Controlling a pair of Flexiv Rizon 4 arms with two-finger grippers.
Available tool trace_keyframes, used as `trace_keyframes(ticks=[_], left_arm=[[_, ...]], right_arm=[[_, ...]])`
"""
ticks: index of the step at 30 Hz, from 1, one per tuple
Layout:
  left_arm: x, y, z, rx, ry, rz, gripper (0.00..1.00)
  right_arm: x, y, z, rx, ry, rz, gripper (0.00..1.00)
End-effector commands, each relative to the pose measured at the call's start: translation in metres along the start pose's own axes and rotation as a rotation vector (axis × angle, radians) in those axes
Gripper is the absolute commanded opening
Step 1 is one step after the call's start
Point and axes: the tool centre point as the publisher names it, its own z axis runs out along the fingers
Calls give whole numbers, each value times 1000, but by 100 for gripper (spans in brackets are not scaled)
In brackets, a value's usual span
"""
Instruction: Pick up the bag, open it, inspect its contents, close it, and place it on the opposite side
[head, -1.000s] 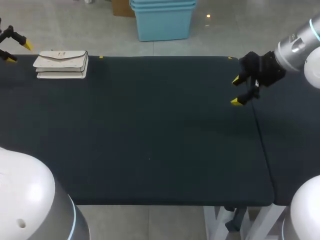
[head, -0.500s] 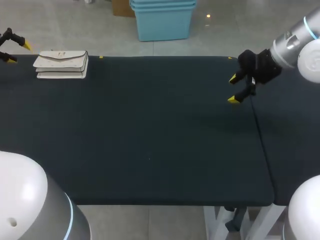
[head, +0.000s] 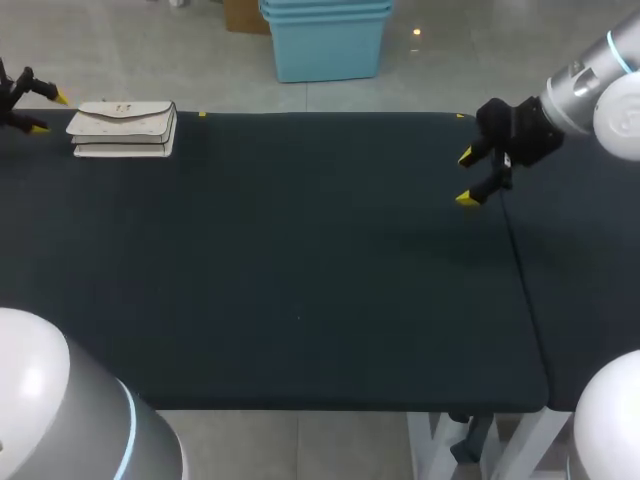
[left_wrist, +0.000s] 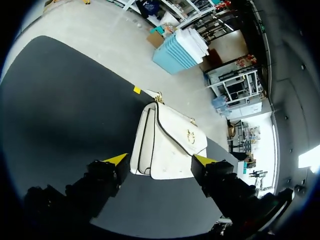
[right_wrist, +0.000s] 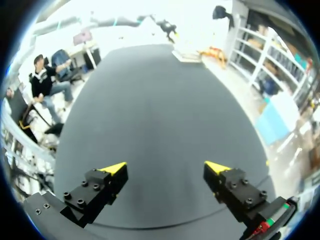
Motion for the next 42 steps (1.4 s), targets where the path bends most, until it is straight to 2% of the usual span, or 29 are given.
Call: trace_keyframes(ticks=[1, 4, 7, 16, 18, 19, 21, 29, 37, 42], left_arm=[[-8, -14, 13, -726, 205, -10, 69], [-10, -16, 19, -727, 209, -12, 66], [-10, -19, 26, -727, 219, -19, 50], [-7, -22, 47, -745, 231, -24, 48], [-8, -23, 49, -745, 231, -26, 45], [-8, -23, 50, -745, 232, -28, 40], [-9, -23, 53, -745, 240, -35, 0], [-6, -5, 53, -793, 243, -39, 0], [-1, 25, 55, -888, 280, -38, 0], [4, 36, 56, -914, 289, -29, 0]], right_arm=[[-1, 0, 1, 1, 1, 0, 100], [-1, 0, 1, 1, 1, 0, 100], [-1, 0, 1, 1, 1, 0, 100], [-1, 0, 1, 1, 1, 0, 100], [-1, 0, 1, 1, 1, 0, 100], [-1, 0, 1, 1, 1, 0, 100], [-1, 0, 1, 1, 1, 0, 100], [-1, 0, 1, 1, 1, 0, 100], [-1, 0, 1, 1, 1, 0, 100], [-1, 0, 1, 1, 1, 0, 100]])
